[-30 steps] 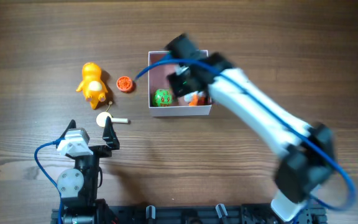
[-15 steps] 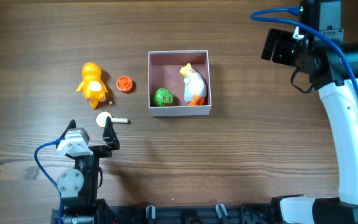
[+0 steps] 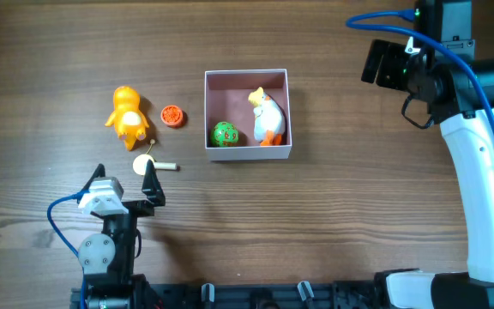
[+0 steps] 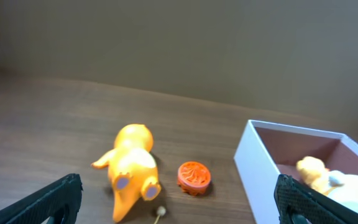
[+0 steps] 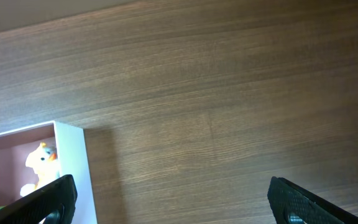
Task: Pack container
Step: 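Reach the left gripper to the orange dinosaur toy and grasp it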
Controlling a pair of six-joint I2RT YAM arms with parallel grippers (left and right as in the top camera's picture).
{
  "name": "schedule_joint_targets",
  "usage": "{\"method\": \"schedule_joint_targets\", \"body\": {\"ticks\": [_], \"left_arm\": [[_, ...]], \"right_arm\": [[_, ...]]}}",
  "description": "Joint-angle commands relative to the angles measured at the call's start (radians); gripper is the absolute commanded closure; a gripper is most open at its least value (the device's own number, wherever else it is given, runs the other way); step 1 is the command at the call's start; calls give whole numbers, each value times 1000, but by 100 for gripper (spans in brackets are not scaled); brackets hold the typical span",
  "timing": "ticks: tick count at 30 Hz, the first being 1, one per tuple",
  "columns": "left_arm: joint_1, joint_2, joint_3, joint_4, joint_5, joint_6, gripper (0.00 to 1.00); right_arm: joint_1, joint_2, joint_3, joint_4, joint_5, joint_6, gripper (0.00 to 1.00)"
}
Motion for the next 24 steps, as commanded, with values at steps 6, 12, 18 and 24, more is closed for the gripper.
{"method": "schedule_joint_targets", "body": {"ticks": [6, 12, 18, 24], "left_arm": [[-4, -1, 31, 57, 298, -113, 0], [-4, 188, 322, -102, 275, -138, 0], [-4, 693, 882, -571, 91, -118, 0], [-4, 1220, 1455, -1054, -36, -2, 0]], "right_arm": [[0, 2, -2, 2, 14, -5, 0], [0, 2, -2, 2, 14, -5, 0], [0, 2, -2, 2, 14, -5, 0], [0, 2, -2, 2, 14, -5, 0]]}}
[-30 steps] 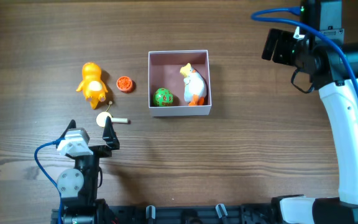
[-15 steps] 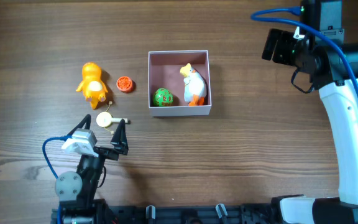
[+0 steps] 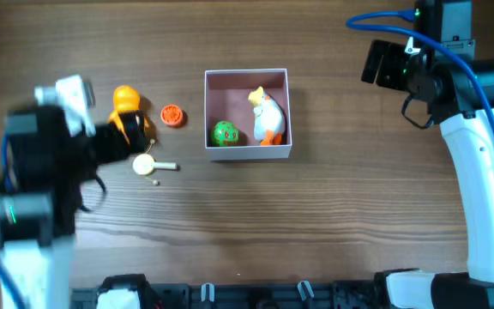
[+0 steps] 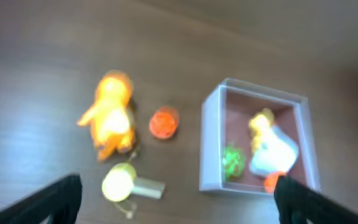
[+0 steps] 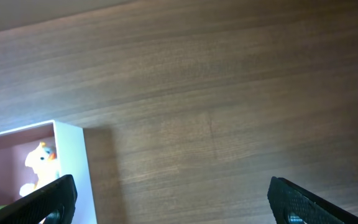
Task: Pack container
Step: 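Reach the left gripper to the orange dinosaur toy and grasp it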
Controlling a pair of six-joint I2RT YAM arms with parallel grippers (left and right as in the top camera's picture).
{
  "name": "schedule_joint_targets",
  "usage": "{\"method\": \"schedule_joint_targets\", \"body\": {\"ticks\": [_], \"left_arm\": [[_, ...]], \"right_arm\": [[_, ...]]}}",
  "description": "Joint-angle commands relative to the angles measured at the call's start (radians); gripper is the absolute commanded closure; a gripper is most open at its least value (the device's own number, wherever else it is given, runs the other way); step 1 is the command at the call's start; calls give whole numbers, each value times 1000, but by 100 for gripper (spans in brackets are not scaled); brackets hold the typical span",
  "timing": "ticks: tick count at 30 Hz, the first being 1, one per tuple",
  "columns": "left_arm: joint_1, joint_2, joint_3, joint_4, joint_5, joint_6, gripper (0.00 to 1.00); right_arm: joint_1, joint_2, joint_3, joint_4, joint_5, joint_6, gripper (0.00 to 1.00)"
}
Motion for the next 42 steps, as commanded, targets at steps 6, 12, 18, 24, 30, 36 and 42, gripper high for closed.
{"method": "schedule_joint_targets", "body": {"ticks": [6, 12, 18, 24, 30, 36, 42], "left_arm": [[-3, 488, 354, -182, -153, 55, 0], [-1, 615, 354, -174, -181, 85, 0], [-1, 734, 354, -142, -181, 84, 1], [-1, 869, 352, -108, -180, 85, 12], [0, 938, 318, -34, -176, 84, 18], [8, 938, 244, 46, -176, 85, 19], [32, 938, 194, 87, -176, 85, 17]], "right_arm": [[0, 2, 0, 3, 14, -5, 0], [0, 2, 0, 3, 14, -5, 0], [0, 2, 0, 3, 14, -6, 0], [0, 2, 0, 3, 14, -5, 0], [0, 2, 0, 3, 14, -5, 0], [0, 2, 0, 3, 14, -5, 0], [0, 3, 0, 3, 14, -5, 0]]}}
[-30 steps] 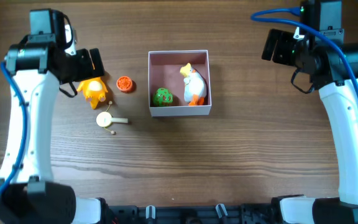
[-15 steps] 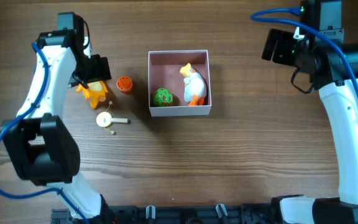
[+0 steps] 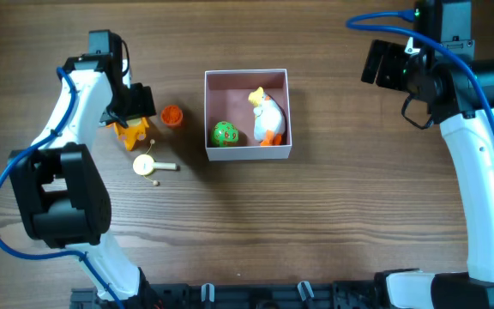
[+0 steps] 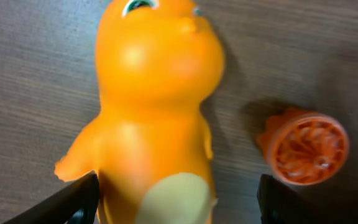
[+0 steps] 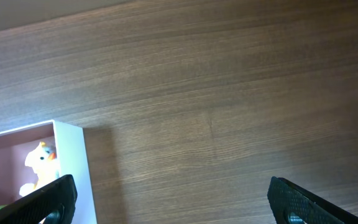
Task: Pack container
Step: 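Reach the left gripper to the orange dinosaur toy and grasp it, then lift the orange dinosaur with the left gripper and move it over the box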
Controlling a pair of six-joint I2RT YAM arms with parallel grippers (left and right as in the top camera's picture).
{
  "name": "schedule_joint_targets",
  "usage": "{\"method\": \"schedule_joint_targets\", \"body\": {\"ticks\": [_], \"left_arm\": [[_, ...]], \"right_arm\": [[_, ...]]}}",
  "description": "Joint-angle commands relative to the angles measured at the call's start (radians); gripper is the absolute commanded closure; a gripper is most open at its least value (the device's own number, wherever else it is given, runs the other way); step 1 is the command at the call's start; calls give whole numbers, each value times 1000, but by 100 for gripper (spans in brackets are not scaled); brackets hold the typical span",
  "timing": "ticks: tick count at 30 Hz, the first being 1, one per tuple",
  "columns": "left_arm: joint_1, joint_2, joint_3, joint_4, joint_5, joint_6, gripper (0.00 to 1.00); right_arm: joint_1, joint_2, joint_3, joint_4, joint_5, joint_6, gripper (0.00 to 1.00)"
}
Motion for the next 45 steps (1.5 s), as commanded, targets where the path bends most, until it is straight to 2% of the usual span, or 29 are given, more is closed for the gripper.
{"method": "schedule_joint_targets", "body": {"ticks": [1, 8, 10, 12, 15, 16, 17, 18, 19, 25, 29, 33, 36, 40, 45], "left_arm": [[24, 12, -36, 21, -6, 9, 16], [44, 12, -49, 36, -5, 13, 18], [44, 12, -49, 37, -5, 15, 23], [44, 12, -50, 36, 3, 35, 36], [44, 12, -50, 35, 3, 38, 42], [44, 12, -50, 33, 6, 53, 50], [44, 12, -50, 32, 5, 57, 72], [44, 12, -50, 32, 5, 57, 88], [44, 12, -50, 32, 5, 57, 96], [44, -11, -24, 32, 5, 55, 96], [44, -104, 38, 32, 5, 43, 96], [39, -253, 91, 33, 8, -91, 96], [14, -369, 92, 30, 55, -109, 96], [-74, -484, 92, -12, 128, -212, 96], [-274, -491, 91, -74, 164, -272, 96]], "right_arm": [[0, 3, 0, 3, 14, -5, 0], [0, 3, 0, 3, 14, -6, 0], [0, 5, 0, 3, 14, -6, 0], [0, 5, 0, 3, 14, -5, 0], [0, 5, 0, 3, 14, -5, 0], [0, 5, 0, 3, 14, -5, 0], [0, 5, 0, 3, 14, -5, 0], [0, 5, 0, 3, 14, -5, 0], [0, 5, 0, 3, 14, -5, 0], [0, 5, 0, 3, 14, -5, 0], [0, 5, 0, 3, 14, -5, 0], [0, 6, 0, 3, 14, -5, 0], [0, 6, 0, 3, 14, -5, 0], [0, 6, 0, 3, 14, -5, 0], [0, 6, 0, 3, 14, -6, 0]]}}
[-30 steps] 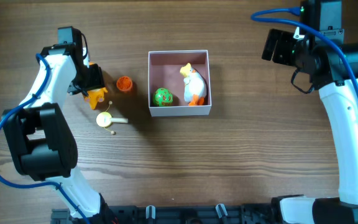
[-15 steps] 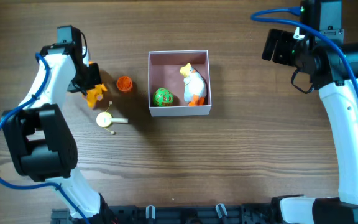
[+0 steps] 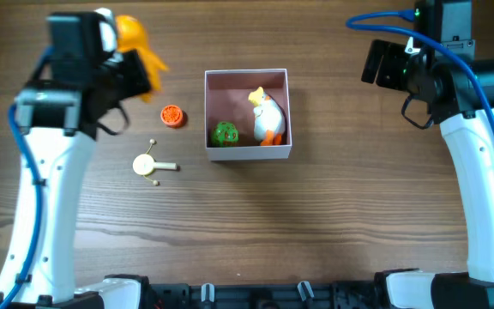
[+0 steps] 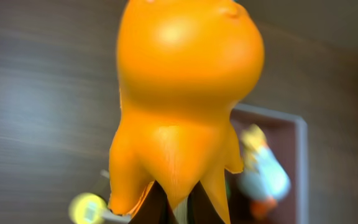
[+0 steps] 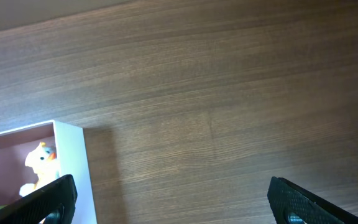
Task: Pack container
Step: 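Lift the orange dinosaur with the left gripper and move it over the box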
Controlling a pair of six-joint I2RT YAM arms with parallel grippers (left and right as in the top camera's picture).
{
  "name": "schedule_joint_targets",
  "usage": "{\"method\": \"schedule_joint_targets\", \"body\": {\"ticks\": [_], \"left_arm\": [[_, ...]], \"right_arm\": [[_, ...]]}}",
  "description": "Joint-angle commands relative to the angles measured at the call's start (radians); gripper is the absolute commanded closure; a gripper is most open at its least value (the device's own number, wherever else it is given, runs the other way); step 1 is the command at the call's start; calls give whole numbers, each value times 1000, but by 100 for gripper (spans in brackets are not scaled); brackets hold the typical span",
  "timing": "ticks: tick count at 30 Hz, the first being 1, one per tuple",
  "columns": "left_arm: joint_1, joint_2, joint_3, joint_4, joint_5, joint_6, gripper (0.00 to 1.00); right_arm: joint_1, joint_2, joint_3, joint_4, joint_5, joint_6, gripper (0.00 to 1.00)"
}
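Note:
My left gripper (image 3: 131,64) is shut on the orange dinosaur figure (image 3: 135,43), raised off the table at the upper left; the figure (image 4: 182,93) fills the left wrist view. The white box with a pink floor (image 3: 247,150) stands mid-table, holding a green ball (image 3: 224,134) and a white duck toy (image 3: 268,117). An orange ridged disc (image 3: 171,115) and a yellow spinning top (image 3: 147,164) lie left of the box. My right gripper (image 5: 179,205) hangs open over bare wood at the far right, right of the box (image 5: 67,155).
The table is dark wood (image 3: 341,215). The right arm's white link (image 3: 487,172) runs down the right edge. The left arm's white link (image 3: 41,197) runs down the left side.
My left gripper was open around the orange dinosaur lying on the table; now it is shut on it and holds it lifted, with the box showing below. The right arm has not moved.
The left gripper stood open near the front edge, facing the toys. Then it was higher, looking down on the toys and box. Later it was low over the dinosaur with its fingers either side. Now it holds the dinosaur in the air.

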Motion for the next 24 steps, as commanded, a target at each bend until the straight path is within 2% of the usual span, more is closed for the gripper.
{"method": "schedule_joint_targets", "body": {"ticks": [1, 4, 8, 11, 15, 20, 24], "left_arm": [[-132, 21, 3, -7, 50, -88, 96], [-222, 49, 3, 9, 50, -166, 96], [-324, 113, 3, 60, 48, -176, 96], [-367, 179, 3, 88, 36, -229, 96], [-388, 301, 3, 112, 32, -252, 96], [-388, 376, 3, 136, 27, -251, 96], [-388, 383, 3, 137, -60, -251, 96]], "right_arm": [[0, 6, 0, 3, 14, -5, 0], [0, 6, 0, 3, 14, -5, 0], [0, 6, 0, 3, 14, -5, 0], [0, 6, 0, 3, 14, -5, 0], [0, 6, 0, 3, 14, -5, 0], [0, 6, 0, 3, 14, -5, 0], [0, 6, 0, 3, 14, -5, 0]]}}
